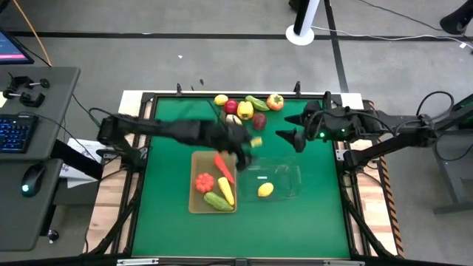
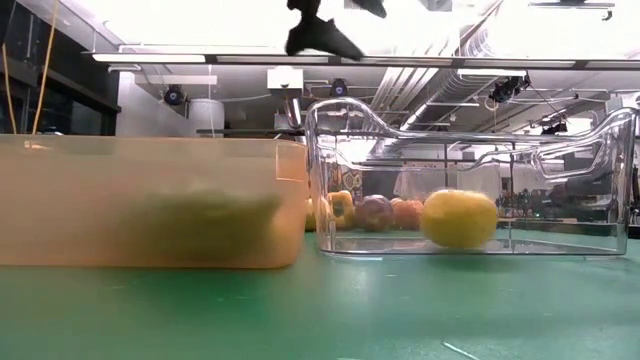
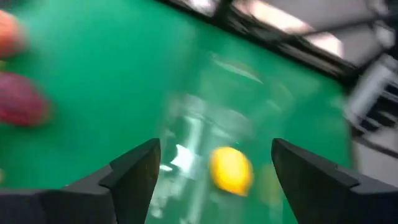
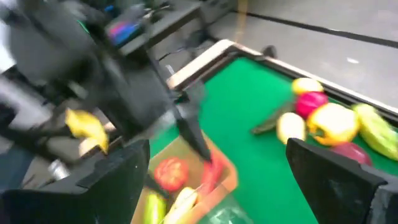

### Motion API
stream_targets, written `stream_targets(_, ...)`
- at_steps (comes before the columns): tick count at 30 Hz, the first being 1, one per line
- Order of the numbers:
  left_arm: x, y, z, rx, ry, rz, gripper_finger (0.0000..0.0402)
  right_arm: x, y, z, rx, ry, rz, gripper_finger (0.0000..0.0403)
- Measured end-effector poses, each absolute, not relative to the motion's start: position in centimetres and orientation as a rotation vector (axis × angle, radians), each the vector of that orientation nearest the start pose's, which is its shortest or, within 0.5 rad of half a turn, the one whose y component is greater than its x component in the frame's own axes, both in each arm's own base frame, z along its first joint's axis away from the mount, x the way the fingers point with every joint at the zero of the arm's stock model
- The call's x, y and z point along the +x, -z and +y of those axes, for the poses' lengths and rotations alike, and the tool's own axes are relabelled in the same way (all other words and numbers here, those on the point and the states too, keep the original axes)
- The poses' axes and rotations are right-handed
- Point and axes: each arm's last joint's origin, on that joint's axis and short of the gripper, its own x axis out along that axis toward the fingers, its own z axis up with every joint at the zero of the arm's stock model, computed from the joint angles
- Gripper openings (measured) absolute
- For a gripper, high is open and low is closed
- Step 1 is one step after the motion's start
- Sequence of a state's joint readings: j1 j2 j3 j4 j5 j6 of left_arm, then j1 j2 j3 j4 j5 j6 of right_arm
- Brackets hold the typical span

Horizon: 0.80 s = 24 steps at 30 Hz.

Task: Sort produce into baskets
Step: Put the green chili pepper into the orange bin

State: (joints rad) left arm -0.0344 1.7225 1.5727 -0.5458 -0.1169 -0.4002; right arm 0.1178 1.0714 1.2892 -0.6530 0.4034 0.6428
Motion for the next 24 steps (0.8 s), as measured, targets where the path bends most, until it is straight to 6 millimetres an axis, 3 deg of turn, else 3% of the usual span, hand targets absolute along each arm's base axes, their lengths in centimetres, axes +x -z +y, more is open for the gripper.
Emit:
stream_targets(3, 36.5, -34.9, 2.8, -0.333, -0.343, 0.63, 0.0294, 20.5, -40.3, 0.4, 0.605, 0.518, 0.299, 0.0369)
stream_targets(5, 35.2, -35.4, 5.5, -0.355, -0.427, 0.647, 0.0294, 20.7, -39.9, -0.3, 0.646, 0.558, 0.317, 0.0369)
stream_targets(9, 32.9, -33.8, 10.9, -0.433, -0.624, 0.802, 0.0294, 21.3, -38.8, -1.7, 0.652, 0.63, 0.39, 0.0369)
stream_targets(12, 32.4, -31.9, 13.9, -0.472, -0.719, 0.893, 0.0292, 22.0, -38.1, -2.5, 0.653, 0.677, 0.42, 0.0369)
stream_targets(18, 33.2, -27.7, 16.9, -0.483, -0.79, 1.039, 0.0291, 23.4, -36.9, -4.4, 0.689, 0.74, 0.465, 0.0369)
stream_targets(24, 34.5, -23.4, 18.5, -0.521, -0.834, 1.142, 0.0291, 24.1, -36.0, -5.6, 0.748, 0.808, 0.473, 0.0369)
